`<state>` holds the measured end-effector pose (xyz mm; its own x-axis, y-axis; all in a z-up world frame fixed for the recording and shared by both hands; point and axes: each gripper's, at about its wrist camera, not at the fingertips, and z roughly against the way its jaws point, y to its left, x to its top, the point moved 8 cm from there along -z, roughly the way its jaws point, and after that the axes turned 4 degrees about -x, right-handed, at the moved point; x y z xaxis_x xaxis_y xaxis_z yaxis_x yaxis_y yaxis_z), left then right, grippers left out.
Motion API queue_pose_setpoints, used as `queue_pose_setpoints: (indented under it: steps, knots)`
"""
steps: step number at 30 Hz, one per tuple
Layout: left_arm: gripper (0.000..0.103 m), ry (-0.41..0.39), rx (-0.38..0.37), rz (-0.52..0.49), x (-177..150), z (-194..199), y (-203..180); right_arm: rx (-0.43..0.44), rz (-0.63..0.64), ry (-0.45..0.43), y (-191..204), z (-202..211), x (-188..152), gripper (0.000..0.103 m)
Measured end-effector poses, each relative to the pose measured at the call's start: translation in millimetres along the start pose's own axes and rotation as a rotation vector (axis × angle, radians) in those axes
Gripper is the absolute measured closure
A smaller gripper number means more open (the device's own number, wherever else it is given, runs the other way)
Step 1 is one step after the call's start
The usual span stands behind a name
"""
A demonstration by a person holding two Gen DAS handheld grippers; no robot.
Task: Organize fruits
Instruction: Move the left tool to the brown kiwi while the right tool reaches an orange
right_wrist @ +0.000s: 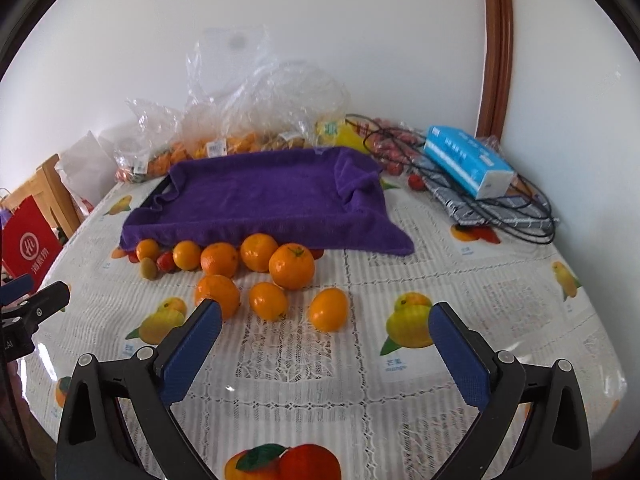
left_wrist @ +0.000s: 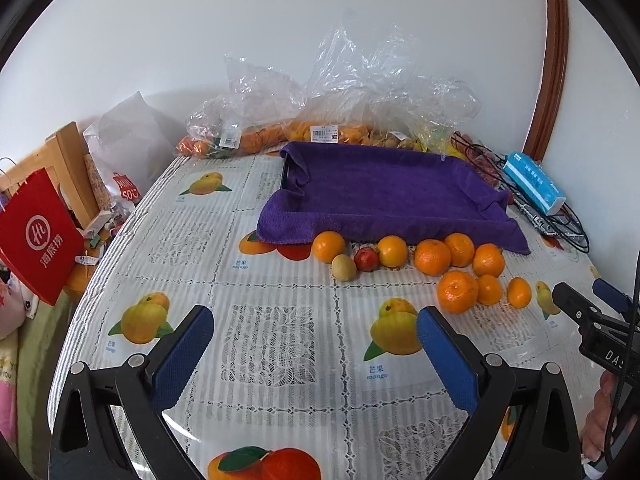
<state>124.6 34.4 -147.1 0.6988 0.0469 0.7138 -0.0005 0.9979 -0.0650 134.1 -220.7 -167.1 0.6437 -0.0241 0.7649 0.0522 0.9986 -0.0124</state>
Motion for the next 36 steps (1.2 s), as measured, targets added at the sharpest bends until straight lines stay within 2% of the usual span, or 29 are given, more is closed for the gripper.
queue_pose_setpoints:
  steps: [3, 6, 10, 17, 21, 25, 28, 36]
  knots:
    - [0.002, 0.063, 0.003, 0.007, -8.3, -21.8, 5.6, -0.003, -0.012, 0.038, -1.6, -20.4, -6.3, 0.01]
    - [0.008, 0.085, -0.009, 0.008, -13.9, -37.8, 10.1, 0.021, -0.034, 0.077, -3.5, -39.8, -12.4, 0.024]
    - [0.008, 0.116, -0.013, 0.025, -15.3, -52.4, 16.6, 0.006, -0.039, 0.11, -5.9, -60.9, -16.8, 0.039]
    - [0.011, 0.119, -0.042, 0.063, -10.8, -68.7, 25.2, 0.012, -0.055, 0.136, -7.8, -79.0, -15.4, 0.044]
    - [0.011, 0.116, -0.044, 0.054, -8.0, -77.2, 23.7, 0.01, -0.024, 0.158, -4.1, -87.1, -18.4, 0.052]
    - [0.011, 0.114, -0.06, 0.054, -4.3, -85.9, 20.3, 0.001, -0.001, 0.174, -4.7, -93.6, -21.9, 0.067]
    - [0.011, 0.099, -0.072, 0.061, 1.4, -91.3, 18.2, -0.024, 0.015, 0.154, -7.9, -94.5, -22.8, 0.07]
    - [0.037, 0.132, -0.104, 0.036, 8.9, -116.7, 2.6, -0.01, 0.003, 0.151, -10.6, -96.0, -21.8, 0.07]
